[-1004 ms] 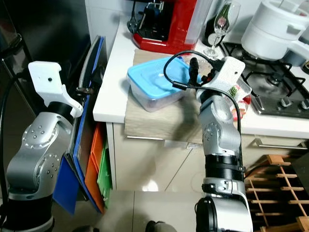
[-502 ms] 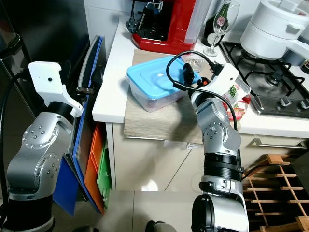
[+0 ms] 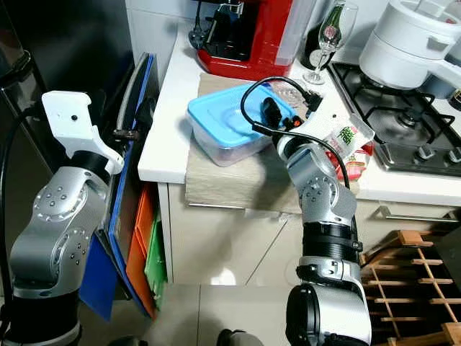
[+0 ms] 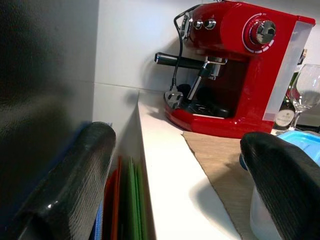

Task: Restocking fridge

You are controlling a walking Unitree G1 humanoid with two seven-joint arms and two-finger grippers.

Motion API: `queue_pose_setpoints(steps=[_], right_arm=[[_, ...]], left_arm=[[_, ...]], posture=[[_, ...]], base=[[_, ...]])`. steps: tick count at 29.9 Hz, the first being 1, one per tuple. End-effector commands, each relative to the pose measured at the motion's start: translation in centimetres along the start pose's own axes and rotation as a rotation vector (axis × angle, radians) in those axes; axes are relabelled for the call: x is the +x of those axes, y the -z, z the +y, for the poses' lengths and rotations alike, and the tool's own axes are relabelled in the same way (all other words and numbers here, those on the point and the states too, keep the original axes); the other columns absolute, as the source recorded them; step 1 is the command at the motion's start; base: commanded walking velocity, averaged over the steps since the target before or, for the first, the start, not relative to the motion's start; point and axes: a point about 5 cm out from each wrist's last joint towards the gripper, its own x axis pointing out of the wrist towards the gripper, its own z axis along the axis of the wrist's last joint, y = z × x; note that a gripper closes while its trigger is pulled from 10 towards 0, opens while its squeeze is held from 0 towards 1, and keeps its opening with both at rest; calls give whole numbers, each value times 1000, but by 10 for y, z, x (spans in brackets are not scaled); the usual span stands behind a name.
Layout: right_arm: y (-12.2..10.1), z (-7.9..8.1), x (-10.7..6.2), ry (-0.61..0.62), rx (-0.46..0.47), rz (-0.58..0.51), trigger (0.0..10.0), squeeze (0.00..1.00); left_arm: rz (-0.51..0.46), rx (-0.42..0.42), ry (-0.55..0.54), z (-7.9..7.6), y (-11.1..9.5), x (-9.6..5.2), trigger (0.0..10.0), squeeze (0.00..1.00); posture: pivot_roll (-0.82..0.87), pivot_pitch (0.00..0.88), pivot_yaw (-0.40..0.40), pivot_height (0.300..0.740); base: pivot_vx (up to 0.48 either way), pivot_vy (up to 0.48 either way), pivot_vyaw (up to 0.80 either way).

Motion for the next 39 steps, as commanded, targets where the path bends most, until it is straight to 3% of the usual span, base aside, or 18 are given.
queue_pose_setpoints(steps=[1,14,16,20,30,34,36,39], right_arm=[[-8,0,1,3,-3,-28,0,0],[-17,0,-1,-9,-19,-91,0,0],[-18,-1,-1,-2,-28,-98,0,82],[-17,-2,-2,5,-40,-103,0,75],[-11,-12,-12,55,-306,-172,0,55],[-6,-20,-16,81,-304,-166,0,86],[2,-28,-21,98,-242,-154,0,94],[7,-24,-22,80,-178,-160,0,102]], left_arm=[[-10,-5,15,-4,-3,4,10000,0],[-6,-8,21,-5,-2,6,10000,0],[-4,-7,22,-5,-2,6,10000,0],[-3,-5,24,-5,-2,6,10000,0],[26,19,28,-6,5,5,10000,0],[38,19,28,-7,7,5,10000,0],[47,30,38,-10,10,4,10000,0],[48,34,48,-12,10,4,10000,0]], posture=[[42,61,-112,740],[38,59,-111,740],[38,59,-111,740],[38,59,-111,740],[34,59,-110,740],[34,59,-110,740],[29,53,-107,740],[29,50,-106,740]], base=[[0,0,0],[0,0,0],[0,0,0],[0,0,0],[0,0,0],[0,0,0],[0,0,0],[0,0,0]])
